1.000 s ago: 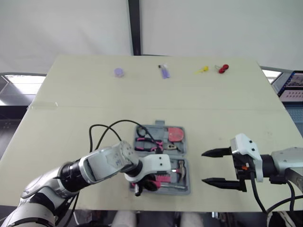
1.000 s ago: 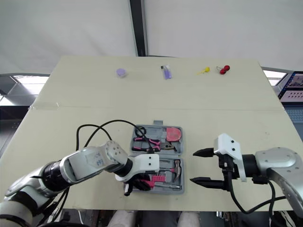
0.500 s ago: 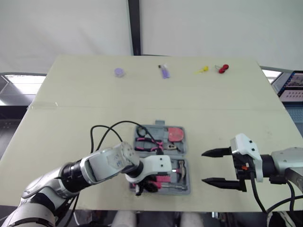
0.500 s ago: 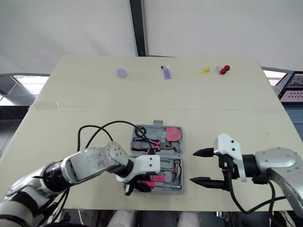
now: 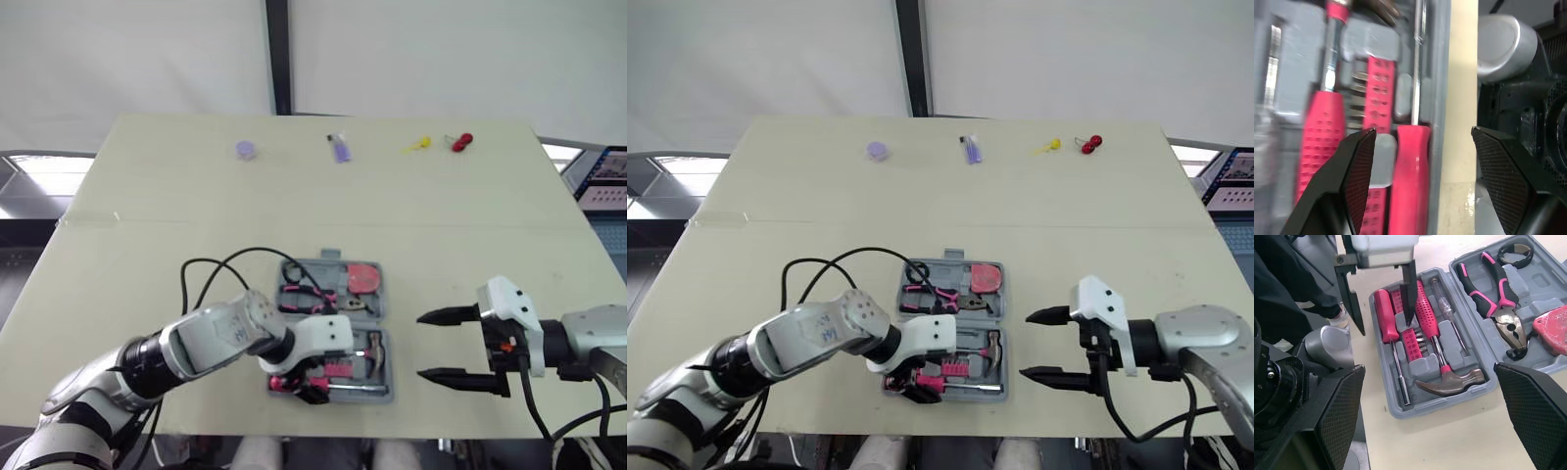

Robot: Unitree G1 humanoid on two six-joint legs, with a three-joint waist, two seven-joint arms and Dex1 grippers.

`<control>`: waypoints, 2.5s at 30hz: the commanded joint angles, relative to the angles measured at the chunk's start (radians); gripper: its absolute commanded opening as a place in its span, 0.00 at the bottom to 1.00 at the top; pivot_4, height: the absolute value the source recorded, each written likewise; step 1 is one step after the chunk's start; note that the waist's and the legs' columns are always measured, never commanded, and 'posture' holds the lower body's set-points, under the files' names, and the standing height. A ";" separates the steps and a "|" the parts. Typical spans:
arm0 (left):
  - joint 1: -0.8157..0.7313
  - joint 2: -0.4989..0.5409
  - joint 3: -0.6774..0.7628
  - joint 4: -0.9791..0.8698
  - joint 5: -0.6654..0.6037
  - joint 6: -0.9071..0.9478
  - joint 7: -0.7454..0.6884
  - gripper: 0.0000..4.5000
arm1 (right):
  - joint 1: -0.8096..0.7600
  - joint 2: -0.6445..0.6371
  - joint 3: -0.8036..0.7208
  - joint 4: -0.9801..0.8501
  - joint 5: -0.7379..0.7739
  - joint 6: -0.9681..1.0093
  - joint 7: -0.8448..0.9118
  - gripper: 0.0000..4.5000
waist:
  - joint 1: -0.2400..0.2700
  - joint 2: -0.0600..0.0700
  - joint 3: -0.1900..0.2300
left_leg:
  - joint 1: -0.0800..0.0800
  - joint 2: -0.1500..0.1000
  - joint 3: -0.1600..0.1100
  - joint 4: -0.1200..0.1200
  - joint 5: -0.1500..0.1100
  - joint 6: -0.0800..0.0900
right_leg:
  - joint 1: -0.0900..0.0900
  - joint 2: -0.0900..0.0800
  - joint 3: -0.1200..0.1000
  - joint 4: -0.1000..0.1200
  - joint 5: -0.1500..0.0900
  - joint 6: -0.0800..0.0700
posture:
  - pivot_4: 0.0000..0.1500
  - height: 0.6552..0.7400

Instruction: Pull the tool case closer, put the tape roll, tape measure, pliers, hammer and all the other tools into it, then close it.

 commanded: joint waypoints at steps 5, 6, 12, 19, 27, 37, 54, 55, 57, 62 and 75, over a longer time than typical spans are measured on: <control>0.268 0.094 0.267 0.055 -0.010 -0.528 -0.211 0.55 | -0.037 -0.013 -0.036 -0.010 0.027 0.003 0.002 1.00 | -0.004 0.002 -0.001 | 0.000 0.000 0.000 0.000 0.000 0.000 | 0.000 0.000 0.000 0.000 0.000 0.000 | 1.00 1.00; 0.312 0.088 0.296 0.072 -0.016 -0.599 -0.236 0.45 | -0.038 -0.012 -0.035 -0.007 0.026 0.002 0.003 1.00 | -0.004 0.002 -0.001 | 0.000 0.000 0.000 0.000 0.000 0.000 | 0.000 0.000 0.000 0.000 0.000 0.000 | 1.00 1.00; 0.475 0.081 0.284 0.228 0.119 -0.868 -0.289 0.01 | -0.049 -0.010 -0.030 -0.002 0.021 0.003 -0.004 1.00 | 0.002 0.002 -0.001 | 0.000 0.000 0.000 0.001 0.000 0.000 | 0.001 0.000 0.000 0.000 0.000 0.000 | 1.00 1.00; 0.507 0.012 0.265 0.298 0.198 -0.944 -0.288 0.01 | -0.053 -0.016 -0.040 0.002 0.024 0.008 -0.004 1.00 | 0.000 0.002 -0.001 | 0.000 0.000 0.000 0.001 0.000 0.000 | 0.000 0.000 0.000 0.000 0.000 0.000 | 1.00 1.00; 0.528 0.010 0.241 0.355 0.287 -0.996 -0.309 0.01 | -0.050 -0.018 -0.048 -0.005 0.027 0.019 -0.004 1.00 | -0.003 0.003 -0.002 | 0.001 0.000 0.000 0.000 0.000 0.000 | 0.000 0.000 0.000 0.000 0.000 0.000 | 1.00 1.00; 0.546 0.017 0.191 0.441 0.394 -1.044 -0.306 0.01 | -0.047 -0.022 -0.053 -0.006 0.027 0.023 -0.003 1.00 | -0.002 0.004 -0.004 | 0.002 0.000 0.000 0.000 0.000 0.000 | 0.001 0.000 0.000 0.000 0.000 0.000 | 1.00 1.00; 0.531 -0.011 0.194 0.466 0.380 -0.997 -0.294 0.01 | -0.046 -0.017 -0.063 0.000 0.033 0.026 -0.008 1.00 | -0.006 0.011 -0.018 | 0.017 0.000 0.001 -0.006 -0.001 0.001 | 0.017 0.000 0.000 -0.005 0.000 0.000 | 1.00 1.00; 0.527 -0.022 0.216 0.461 0.363 -0.998 -0.288 0.01 | -0.047 -0.014 -0.061 0.006 0.031 0.024 -0.008 1.00 | -0.005 0.011 -0.018 | 0.017 0.000 0.001 -0.006 -0.001 0.001 | 0.016 0.000 0.000 -0.005 0.000 0.000 | 1.00 1.00; 0.521 -0.043 0.271 0.431 0.295 -0.964 -0.295 0.12 | -0.051 -0.009 -0.057 0.028 0.026 0.016 -0.005 1.00 | -0.005 0.011 -0.018 | 0.016 0.000 0.000 -0.005 -0.001 0.001 | 0.016 0.000 -0.001 -0.005 0.000 0.000 | 1.00 1.00; 0.500 -0.039 0.431 0.273 0.109 -0.764 -0.285 0.59 | -0.067 0.017 -0.068 0.107 0.026 0.009 -0.020 1.00 | -0.006 0.010 -0.015 | 0.015 0.000 0.000 -0.004 -0.001 0.001 | 0.015 0.000 -0.001 -0.005 0.000 0.000 | 1.00 1.00; 0.627 0.117 1.008 0.425 0.039 -0.716 -0.081 0.99 | -0.042 0.149 -0.167 0.561 -0.138 -0.201 -0.126 1.00 | -0.030 0.011 -0.012 | 0.015 0.000 0.000 -0.007 -0.001 0.001 | 0.013 0.000 -0.001 -0.005 0.000 0.000 | 1.00 1.00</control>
